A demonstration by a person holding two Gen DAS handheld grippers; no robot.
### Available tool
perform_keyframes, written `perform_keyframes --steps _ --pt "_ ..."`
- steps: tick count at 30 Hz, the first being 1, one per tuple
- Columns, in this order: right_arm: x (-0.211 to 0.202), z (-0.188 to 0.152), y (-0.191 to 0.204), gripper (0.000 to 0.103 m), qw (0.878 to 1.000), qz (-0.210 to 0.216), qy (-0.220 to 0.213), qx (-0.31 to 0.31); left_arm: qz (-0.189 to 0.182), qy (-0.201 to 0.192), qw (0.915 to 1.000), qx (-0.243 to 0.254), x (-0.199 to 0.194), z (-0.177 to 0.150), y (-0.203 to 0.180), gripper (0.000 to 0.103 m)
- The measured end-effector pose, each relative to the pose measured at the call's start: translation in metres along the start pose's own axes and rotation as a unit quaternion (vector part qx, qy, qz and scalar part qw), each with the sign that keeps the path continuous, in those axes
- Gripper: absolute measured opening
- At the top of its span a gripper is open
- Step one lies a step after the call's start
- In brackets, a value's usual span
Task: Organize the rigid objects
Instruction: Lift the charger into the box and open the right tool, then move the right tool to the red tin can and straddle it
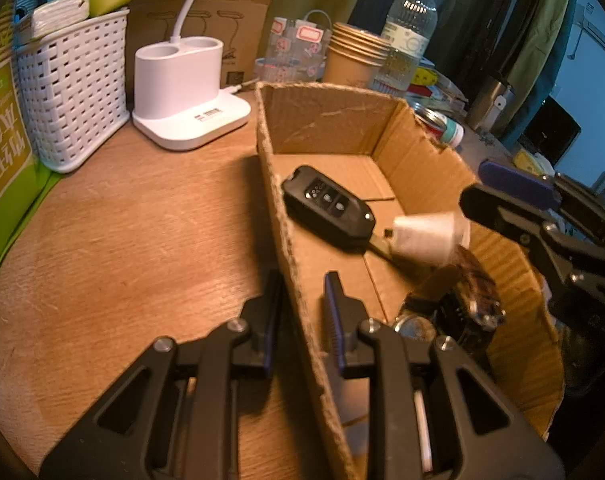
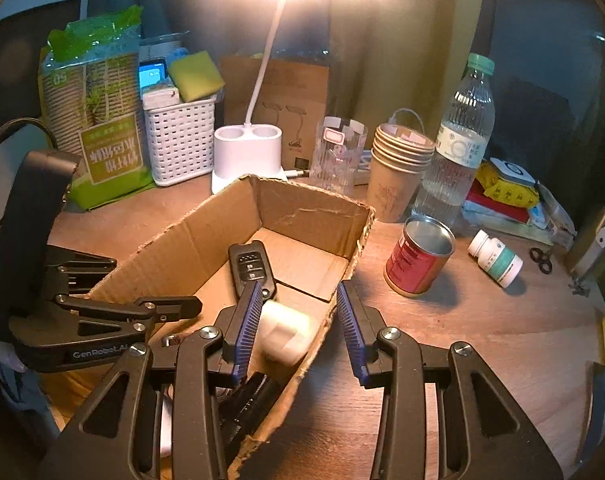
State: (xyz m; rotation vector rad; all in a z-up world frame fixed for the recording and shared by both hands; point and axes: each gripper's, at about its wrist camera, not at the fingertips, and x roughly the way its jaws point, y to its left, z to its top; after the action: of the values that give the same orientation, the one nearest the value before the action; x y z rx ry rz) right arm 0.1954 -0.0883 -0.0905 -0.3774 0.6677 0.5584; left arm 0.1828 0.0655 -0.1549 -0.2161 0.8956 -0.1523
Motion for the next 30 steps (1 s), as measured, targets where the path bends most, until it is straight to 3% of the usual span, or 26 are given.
perform_keyframes --steps 21,30 --pt "-0.002 -0.002 -0.012 0.042 1.0 -0.007 -0.005 0.022 0.0 0.0 1.0 0.0 0.0 -0.001 -0.001 0.023" --pt "-0.005 0.0 -0.022 0.053 0.999 -0.013 -0.012 0.039 0.0 0.0 1.0 0.0 0.0 -0.001 -0.001 0.023"
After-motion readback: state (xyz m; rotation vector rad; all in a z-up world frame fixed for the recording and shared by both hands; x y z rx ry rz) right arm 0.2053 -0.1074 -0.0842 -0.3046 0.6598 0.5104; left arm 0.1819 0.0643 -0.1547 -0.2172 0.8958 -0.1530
